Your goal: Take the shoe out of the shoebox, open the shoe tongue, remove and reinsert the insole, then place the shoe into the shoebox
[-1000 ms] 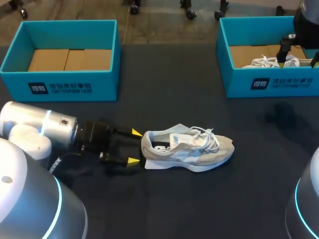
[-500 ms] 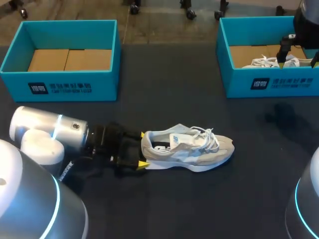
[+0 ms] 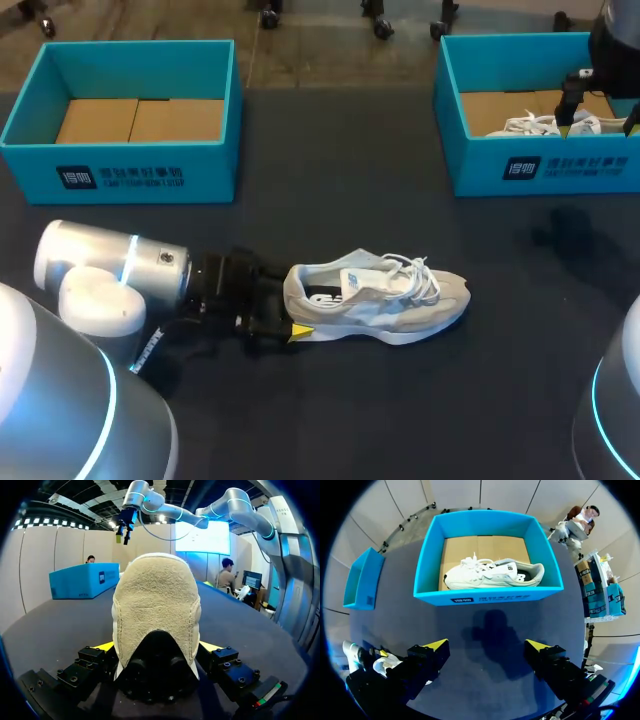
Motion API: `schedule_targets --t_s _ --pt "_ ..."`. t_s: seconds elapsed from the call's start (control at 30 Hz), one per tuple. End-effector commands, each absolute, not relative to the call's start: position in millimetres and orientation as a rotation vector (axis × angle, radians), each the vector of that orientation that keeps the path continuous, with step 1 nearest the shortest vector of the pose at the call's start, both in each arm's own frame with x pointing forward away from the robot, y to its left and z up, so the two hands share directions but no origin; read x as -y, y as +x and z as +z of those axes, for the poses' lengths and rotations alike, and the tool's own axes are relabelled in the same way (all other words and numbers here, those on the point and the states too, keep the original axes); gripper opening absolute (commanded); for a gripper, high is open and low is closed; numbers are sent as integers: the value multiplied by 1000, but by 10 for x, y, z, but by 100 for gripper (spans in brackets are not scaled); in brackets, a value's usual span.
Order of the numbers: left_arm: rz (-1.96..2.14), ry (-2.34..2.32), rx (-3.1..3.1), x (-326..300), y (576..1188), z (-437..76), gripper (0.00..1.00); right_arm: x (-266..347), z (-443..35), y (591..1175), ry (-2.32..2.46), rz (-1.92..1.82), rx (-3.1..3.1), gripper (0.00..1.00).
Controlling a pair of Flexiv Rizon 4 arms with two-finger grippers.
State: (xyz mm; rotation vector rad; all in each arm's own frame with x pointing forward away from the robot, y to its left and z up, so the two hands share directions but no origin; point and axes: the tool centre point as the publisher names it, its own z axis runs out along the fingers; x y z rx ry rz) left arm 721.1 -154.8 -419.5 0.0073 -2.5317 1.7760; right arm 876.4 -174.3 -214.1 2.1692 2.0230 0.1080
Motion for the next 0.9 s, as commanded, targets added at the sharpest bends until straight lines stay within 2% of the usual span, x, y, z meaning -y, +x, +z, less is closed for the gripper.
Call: schedule_targets --t_s 0.03,0.43,0.5,0.53,0.63,0.67,0.9 --pt "1776 15 2535 1636 7234 -4226 100 1747 -2144 8755 2169 112 -2023 100" --pt "1745 0 2550 1684 7289 -4256 100 1747 -2144 8755 2169 112 -2023 100" --pt "1740 -5 2552 1682 7293 -4259 87 1747 -2144 8755 2169 112 -2023 100" --pt "1738 -7 2553 1680 7296 -4259 62 1747 -2144 8755 2169 112 -2023 100" --pt "1734 -12 2553 1669 7300 -4254 21 1747 -2144 8755 2169 112 -2023 100" --pt "1734 -11 2551 1664 7300 -4249 0 1747 -2144 8755 2169 112 -2023 100" --pt "1725 -4 2552 1632 7284 -4226 0 1747 -2144 8755 2169 112 -2023 100"
